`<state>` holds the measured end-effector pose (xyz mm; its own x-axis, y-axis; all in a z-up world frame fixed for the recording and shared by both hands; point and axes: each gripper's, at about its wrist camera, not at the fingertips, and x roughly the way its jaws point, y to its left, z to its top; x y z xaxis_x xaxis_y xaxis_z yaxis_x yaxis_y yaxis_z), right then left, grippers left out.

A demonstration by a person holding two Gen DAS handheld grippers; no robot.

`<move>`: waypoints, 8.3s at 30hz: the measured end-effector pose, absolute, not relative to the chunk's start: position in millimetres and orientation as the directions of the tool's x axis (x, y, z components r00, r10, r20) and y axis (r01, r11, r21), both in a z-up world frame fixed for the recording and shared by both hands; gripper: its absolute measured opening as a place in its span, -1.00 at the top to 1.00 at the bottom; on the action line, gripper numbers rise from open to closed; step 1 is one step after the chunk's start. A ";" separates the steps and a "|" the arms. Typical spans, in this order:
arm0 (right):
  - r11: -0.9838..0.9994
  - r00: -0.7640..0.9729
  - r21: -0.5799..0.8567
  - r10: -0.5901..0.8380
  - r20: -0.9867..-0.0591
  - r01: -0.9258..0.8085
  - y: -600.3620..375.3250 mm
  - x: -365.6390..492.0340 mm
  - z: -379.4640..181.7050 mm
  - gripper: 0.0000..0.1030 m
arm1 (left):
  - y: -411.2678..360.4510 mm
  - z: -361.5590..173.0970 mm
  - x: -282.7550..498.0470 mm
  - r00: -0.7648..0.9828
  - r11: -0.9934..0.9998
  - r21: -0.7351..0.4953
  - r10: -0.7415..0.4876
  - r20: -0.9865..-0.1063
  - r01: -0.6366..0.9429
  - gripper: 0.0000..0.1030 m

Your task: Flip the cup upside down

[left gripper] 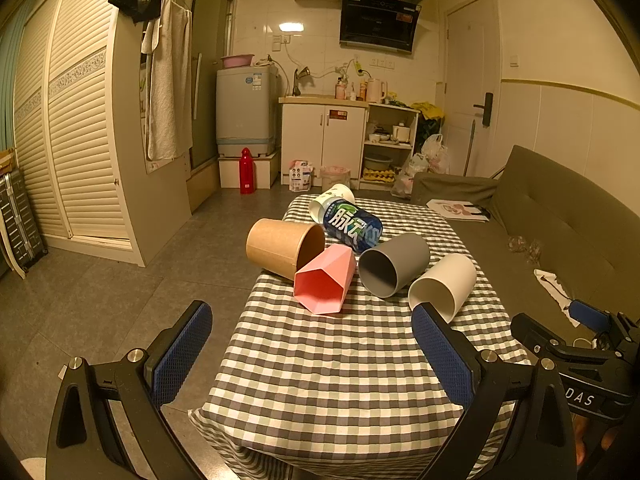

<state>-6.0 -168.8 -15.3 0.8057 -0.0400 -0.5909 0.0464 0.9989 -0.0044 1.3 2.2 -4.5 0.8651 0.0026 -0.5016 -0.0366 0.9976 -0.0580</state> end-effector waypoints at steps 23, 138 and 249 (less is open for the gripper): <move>0.999 0.781 -0.025 0.007 -0.625 -0.028 -162.1 2.7 -12.6 -0.99 | 12.6 -11.4 20.5 0.829 0.997 -0.047 0.026 -0.559 -0.063 -1.00; 0.994 0.575 0.036 0.091 -0.813 -0.107 -195.8 47.7 -9.4 -0.81 | -25.8 -39.8 77.8 0.507 0.997 -0.066 -0.038 -0.861 -0.038 -1.00; 0.999 0.773 -0.014 0.019 -0.634 -0.036 -164.6 16.3 -30.1 -0.99 | 24.7 -22.2 13.8 0.824 0.996 -0.074 -0.007 -0.566 -0.042 -0.99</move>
<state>16.3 -164.6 -30.1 0.7728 0.0186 -0.6343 -0.0359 0.9993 -0.0144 13.8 24.7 -22.2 0.8243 -0.0070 -0.5661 -0.0420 0.9964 -0.0736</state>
